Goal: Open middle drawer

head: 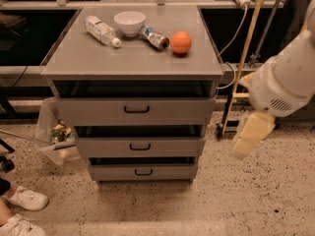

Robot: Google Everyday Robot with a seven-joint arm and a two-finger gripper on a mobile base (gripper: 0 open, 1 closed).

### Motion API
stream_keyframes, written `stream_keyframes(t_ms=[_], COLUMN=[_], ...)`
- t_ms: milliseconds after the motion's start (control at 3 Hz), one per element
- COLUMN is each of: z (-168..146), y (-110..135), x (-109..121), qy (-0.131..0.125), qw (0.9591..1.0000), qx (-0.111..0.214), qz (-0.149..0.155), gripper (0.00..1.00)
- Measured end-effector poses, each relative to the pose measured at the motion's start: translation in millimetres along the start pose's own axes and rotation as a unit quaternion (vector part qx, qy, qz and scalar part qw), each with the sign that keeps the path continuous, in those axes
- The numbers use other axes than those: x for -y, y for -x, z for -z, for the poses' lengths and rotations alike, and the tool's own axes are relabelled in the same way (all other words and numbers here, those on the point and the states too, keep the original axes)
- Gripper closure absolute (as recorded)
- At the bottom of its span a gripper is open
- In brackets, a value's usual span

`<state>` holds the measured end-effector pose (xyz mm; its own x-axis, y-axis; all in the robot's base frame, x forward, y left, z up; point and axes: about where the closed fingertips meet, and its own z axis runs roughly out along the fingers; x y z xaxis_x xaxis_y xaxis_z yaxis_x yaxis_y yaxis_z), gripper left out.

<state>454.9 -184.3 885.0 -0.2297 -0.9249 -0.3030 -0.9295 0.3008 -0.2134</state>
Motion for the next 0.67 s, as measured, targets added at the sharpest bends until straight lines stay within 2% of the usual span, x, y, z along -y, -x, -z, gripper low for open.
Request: stream_keyframes(t_ms=[333, 667], z=[-96, -182], y=[11, 20], x=[-25, -45], qy=[0.032, 0.058], qw=[0.9992, 0.9967], qx=[0.008, 0.031], qz=[-0.023, -0.049], gripper=[0.00, 0.00])
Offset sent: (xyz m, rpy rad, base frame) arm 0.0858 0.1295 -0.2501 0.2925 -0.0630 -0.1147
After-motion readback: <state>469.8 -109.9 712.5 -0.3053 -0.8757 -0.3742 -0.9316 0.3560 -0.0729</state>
